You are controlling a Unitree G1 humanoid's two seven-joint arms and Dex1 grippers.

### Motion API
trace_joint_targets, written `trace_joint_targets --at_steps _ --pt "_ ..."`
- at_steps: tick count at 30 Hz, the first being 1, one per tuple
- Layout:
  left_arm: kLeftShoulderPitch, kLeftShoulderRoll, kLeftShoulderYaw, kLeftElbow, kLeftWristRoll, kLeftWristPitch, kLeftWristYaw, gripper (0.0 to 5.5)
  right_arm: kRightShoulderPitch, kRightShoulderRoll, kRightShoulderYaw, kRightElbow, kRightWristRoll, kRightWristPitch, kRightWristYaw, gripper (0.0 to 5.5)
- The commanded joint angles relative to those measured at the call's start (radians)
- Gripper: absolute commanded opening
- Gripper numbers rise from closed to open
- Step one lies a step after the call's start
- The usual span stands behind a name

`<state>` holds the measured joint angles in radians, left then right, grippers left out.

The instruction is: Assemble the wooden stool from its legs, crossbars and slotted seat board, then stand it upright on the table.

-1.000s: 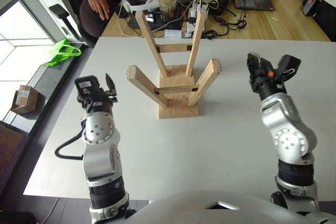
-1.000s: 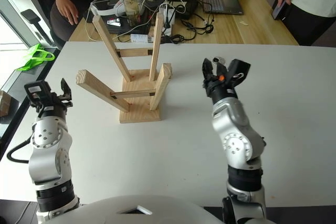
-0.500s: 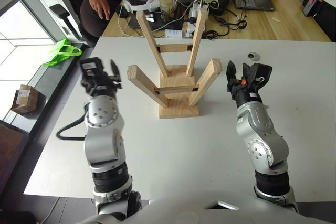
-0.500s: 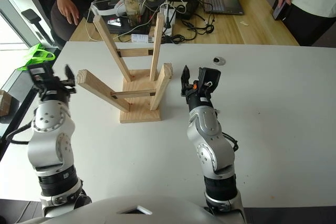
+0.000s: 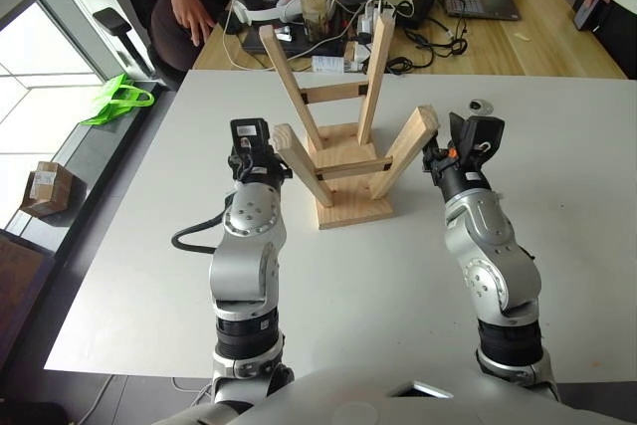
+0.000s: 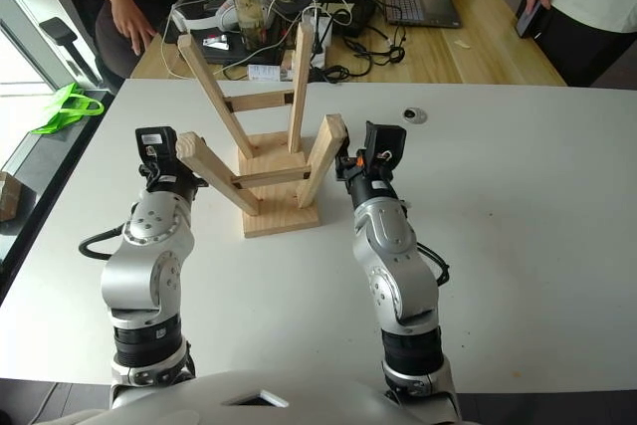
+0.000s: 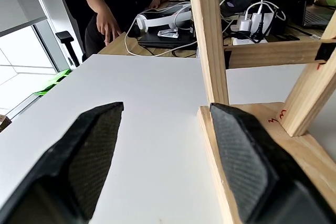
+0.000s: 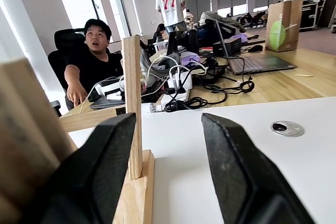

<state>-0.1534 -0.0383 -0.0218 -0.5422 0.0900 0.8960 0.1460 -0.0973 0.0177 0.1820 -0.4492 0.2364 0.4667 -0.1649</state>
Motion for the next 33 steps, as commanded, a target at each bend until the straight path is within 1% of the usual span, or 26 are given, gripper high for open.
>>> trace_joint_targets --at_steps 1,4,7,10,11,13,15,16,18,20,22,24,25,26,27,29,31,33 --pt "-0.008 0.029 -0.003 0.009 0.004 0.013 -0.028 3.06 -0.015 0.037 0.059 0.016 0.038 0.031 0.082 2.37" --pt "-0.014 0.088 0.046 0.004 0.022 -0.006 -0.032 3.06 -0.007 0.038 0.011 0.023 0.043 0.041 0.086 2.37" --pt "-0.017 0.165 0.106 -0.001 0.026 -0.041 -0.062 3.06 -0.037 -0.010 -0.086 0.032 0.059 0.051 0.117 2.37" --pt "-0.048 0.252 0.190 0.001 -0.014 -0.097 -0.134 3.06 -0.200 -0.088 -0.240 0.068 0.135 0.040 0.180 2.37" --pt "-0.075 0.277 0.237 0.000 -0.045 -0.120 -0.161 3.06 -0.269 -0.104 -0.289 0.078 0.197 0.047 0.210 2.37" --pt "-0.178 0.294 0.326 -0.011 -0.172 -0.156 -0.240 3.06 -0.390 -0.123 -0.361 0.094 0.329 0.077 0.268 2.37" --pt "-0.325 0.312 0.393 -0.029 -0.376 -0.135 -0.360 3.06 -0.503 -0.125 -0.408 0.106 0.490 0.119 0.324 2.37" --pt "-0.386 0.329 0.408 -0.030 -0.483 -0.105 -0.429 3.06 -0.552 -0.122 -0.418 0.119 0.562 0.142 0.351 2.37" --pt "-0.452 0.368 0.403 -0.034 -0.651 -0.040 -0.542 3.06 -0.615 -0.118 -0.419 0.148 0.665 0.185 0.392 2.37" --pt "-0.444 0.397 0.376 -0.050 -0.763 0.017 -0.604 3.06 -0.621 -0.119 -0.409 0.159 0.742 0.226 0.419 2.37" --pt "-0.339 0.461 0.244 -0.048 -0.715 0.032 -0.639 3.06 -0.546 -0.138 -0.328 0.155 0.721 0.268 0.458 2.37" --pt "-0.202 0.543 0.054 -0.015 -0.596 0.001 -0.658 3.06 -0.416 -0.157 -0.186 0.143 0.653 0.294 0.508 2.37" --pt "-0.153 0.558 -0.005 -0.003 -0.561 -0.021 -0.661 3.06 -0.354 -0.169 -0.114 0.136 0.615 0.294 0.533 2.37" --pt "-0.124 0.555 -0.036 0.002 -0.545 -0.033 -0.658 3.06 -0.309 -0.179 -0.059 0.133 0.581 0.290 0.549 2.37" --pt "-0.115 0.538 -0.053 0.004 -0.536 -0.053 -0.647 3.06 -0.275 -0.181 -0.018 0.137 0.545 0.274 0.556 2.37" --pt "-0.132 0.493 -0.058 0.001 -0.545 -0.077 -0.623 3.06 -0.249 -0.175 0.002 0.138 0.515 0.253 0.555 2.37" --pt "-0.179 0.434 -0.027 0.000 -0.568 -0.094 -0.582 3.06 -0.269 -0.160 -0.022 0.146 0.517 0.231 0.546 2.37" --pt "-0.245 0.378 0.035 0.013 -0.598 -0.095 -0.526 3.06 -0.314 -0.144 -0.067 0.158 0.529 0.207 0.533 2.37"
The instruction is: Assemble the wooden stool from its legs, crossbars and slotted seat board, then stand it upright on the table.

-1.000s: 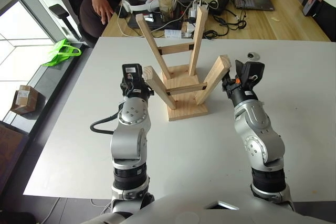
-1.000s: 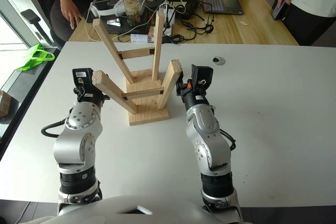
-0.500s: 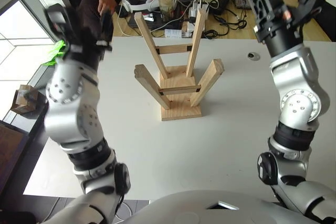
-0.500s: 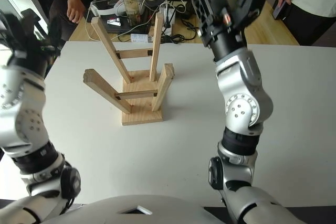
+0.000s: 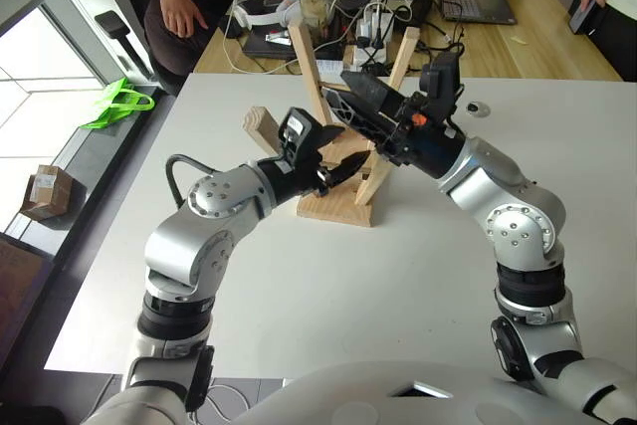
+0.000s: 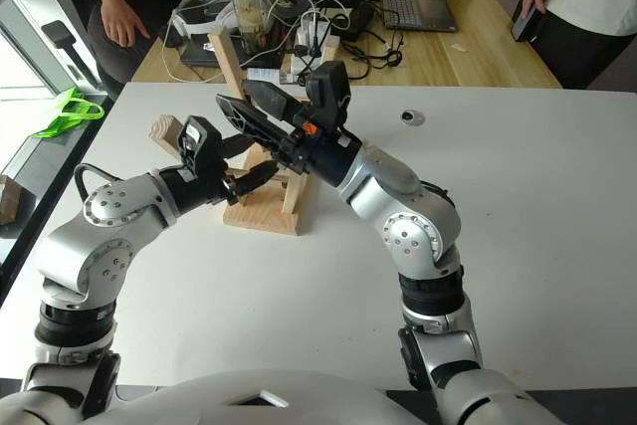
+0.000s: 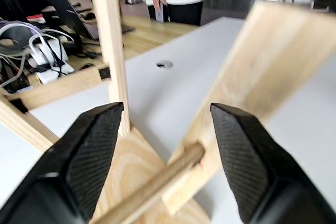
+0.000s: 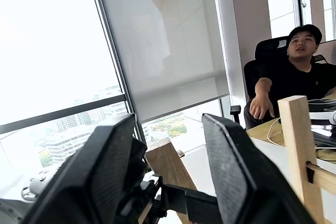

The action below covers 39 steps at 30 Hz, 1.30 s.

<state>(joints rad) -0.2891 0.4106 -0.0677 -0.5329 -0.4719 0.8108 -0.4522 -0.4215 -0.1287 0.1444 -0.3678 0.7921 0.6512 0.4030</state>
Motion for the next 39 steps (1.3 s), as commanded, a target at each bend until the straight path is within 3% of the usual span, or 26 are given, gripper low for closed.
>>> trace_joint_targets --at_steps 1,6,10,13,16,20,23,27,32,36,39 --pt "-0.137 -0.089 0.112 -0.004 -0.068 0.001 0.087 3.06 -0.016 0.007 -0.058 0.074 -0.015 0.013 -0.039 2.37" --pt "-0.198 -0.128 0.232 -0.148 -0.360 0.072 0.105 3.06 -0.140 -0.014 -0.218 0.043 0.099 -0.001 -0.050 2.37" --pt "-0.353 -0.095 0.478 -0.080 -0.653 0.001 0.272 3.06 -0.200 -0.064 -0.337 -0.019 0.294 0.034 -0.045 2.37" --pt "-0.351 0.051 0.565 0.098 -0.502 -0.034 0.332 3.06 -0.161 -0.098 -0.367 -0.056 0.413 0.070 -0.038 2.37" --pt "-0.226 0.174 0.419 0.258 -0.219 -0.105 0.302 3.06 -0.057 -0.142 -0.333 -0.124 0.467 0.118 -0.013 2.37" --pt "-0.086 0.177 0.143 0.393 0.067 -0.221 0.254 3.06 0.171 -0.232 -0.158 -0.242 0.390 0.186 0.095 2.37" --pt "-0.034 0.103 0.053 0.343 0.104 -0.229 0.231 3.06 0.279 -0.295 -0.054 -0.244 0.263 0.162 0.175 2.37" --pt "0.093 0.117 -0.017 0.194 0.114 -0.194 0.151 3.06 0.330 -0.354 0.005 -0.204 0.122 0.109 0.244 2.37" --pt "0.179 0.117 -0.082 0.034 0.098 -0.112 0.092 3.06 0.259 -0.385 -0.044 0.053 -0.160 -0.051 0.180 2.37" --pt "0.153 0.055 -0.175 -0.072 0.075 -0.080 0.063 3.06 0.178 -0.414 -0.157 0.233 -0.256 -0.164 0.173 2.37" --pt "0.125 0.011 -0.174 -0.106 0.033 -0.049 0.056 3.06 0.189 -0.477 -0.163 0.278 -0.301 -0.200 0.263 2.37"
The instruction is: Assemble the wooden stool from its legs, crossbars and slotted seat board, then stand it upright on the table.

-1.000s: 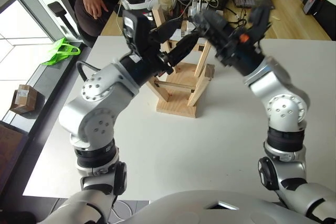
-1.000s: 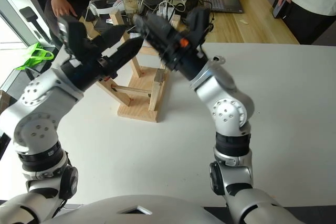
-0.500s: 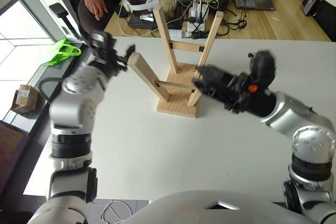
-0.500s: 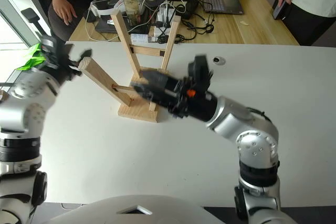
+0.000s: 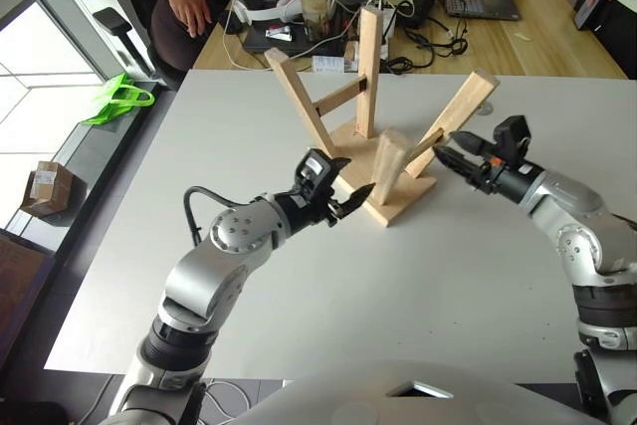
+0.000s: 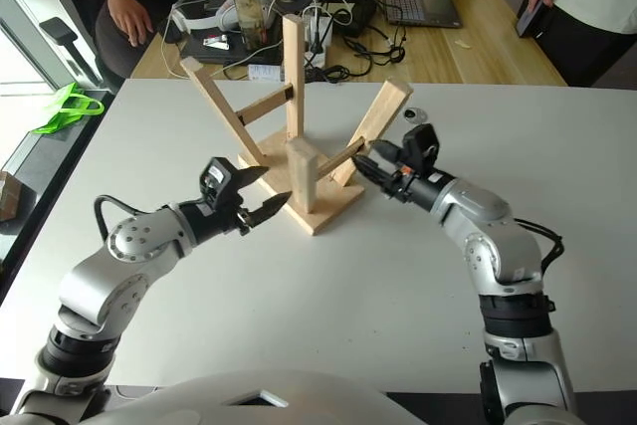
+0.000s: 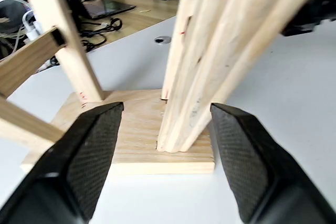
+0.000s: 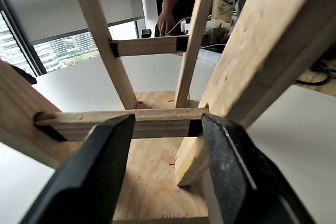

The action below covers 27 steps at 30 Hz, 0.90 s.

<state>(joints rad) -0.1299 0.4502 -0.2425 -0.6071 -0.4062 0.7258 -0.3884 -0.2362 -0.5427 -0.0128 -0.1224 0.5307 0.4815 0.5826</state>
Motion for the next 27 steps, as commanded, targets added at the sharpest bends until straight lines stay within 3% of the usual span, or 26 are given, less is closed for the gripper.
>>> trace_joint_targets --at_steps 1,5,9,14,27 --pt "-0.032 -0.028 0.020 -0.035 -0.042 0.041 -0.010 3.06 0.033 -0.098 0.008 0.021 -0.043 -0.037 0.149 2.37" --pt "-0.022 -0.034 0.195 -0.012 -0.115 0.052 0.008 3.06 0.132 -0.124 0.041 -0.060 -0.010 -0.030 0.289 2.37" --pt "-0.021 -0.105 0.320 0.074 -0.060 -0.010 0.148 3.06 0.178 0.000 0.095 -0.058 -0.079 -0.065 0.182 2.37" --pt "0.029 -0.204 0.341 0.110 0.088 -0.125 0.333 3.06 0.188 0.124 0.107 -0.061 -0.076 -0.043 0.088 2.37" --pt "0.006 -0.263 0.423 0.212 0.185 -0.227 0.435 3.06 0.100 0.267 0.167 0.103 -0.153 -0.098 0.064 2.37"
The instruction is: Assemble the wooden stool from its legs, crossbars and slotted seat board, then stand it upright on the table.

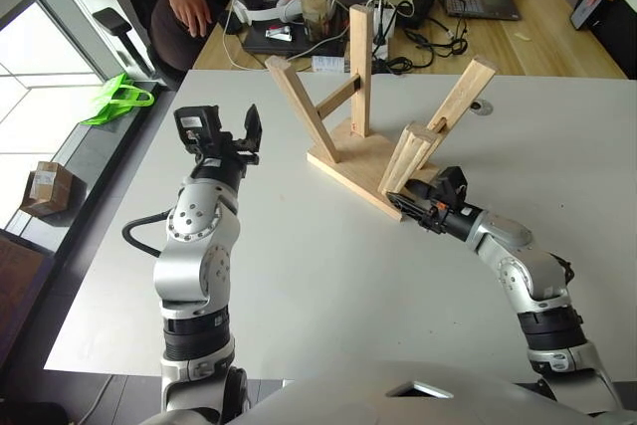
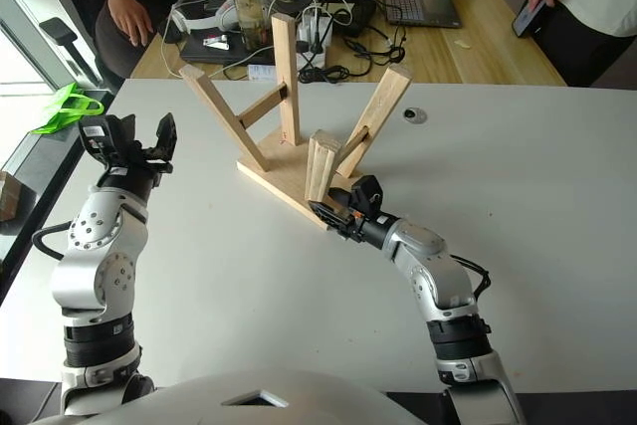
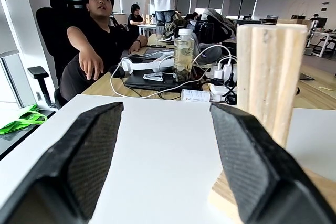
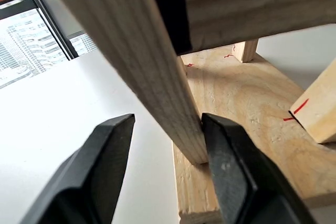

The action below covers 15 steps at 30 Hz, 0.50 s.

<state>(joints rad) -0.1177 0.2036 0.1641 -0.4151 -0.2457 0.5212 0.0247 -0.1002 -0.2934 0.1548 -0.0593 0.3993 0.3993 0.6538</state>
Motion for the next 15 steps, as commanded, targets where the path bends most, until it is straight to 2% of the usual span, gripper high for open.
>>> trace_joint_targets --at_steps 1,4,8,15 --pt "0.002 -0.025 0.025 0.026 0.031 -0.035 0.035 3.06 -0.044 0.025 -0.003 0.052 -0.022 -0.017 -0.007 2.37" --pt "0.034 -0.039 0.029 0.043 0.078 -0.085 0.068 3.06 -0.054 0.045 -0.009 0.075 -0.021 -0.019 -0.009 2.16" --pt "0.059 -0.051 0.016 0.059 0.130 -0.136 0.087 3.06 -0.050 0.075 -0.035 0.084 -0.001 -0.006 -0.026 1.49" --pt "0.054 -0.056 0.039 0.074 0.147 -0.159 0.088 3.06 -0.063 0.123 -0.112 0.054 0.094 0.110 -0.063 1.39"
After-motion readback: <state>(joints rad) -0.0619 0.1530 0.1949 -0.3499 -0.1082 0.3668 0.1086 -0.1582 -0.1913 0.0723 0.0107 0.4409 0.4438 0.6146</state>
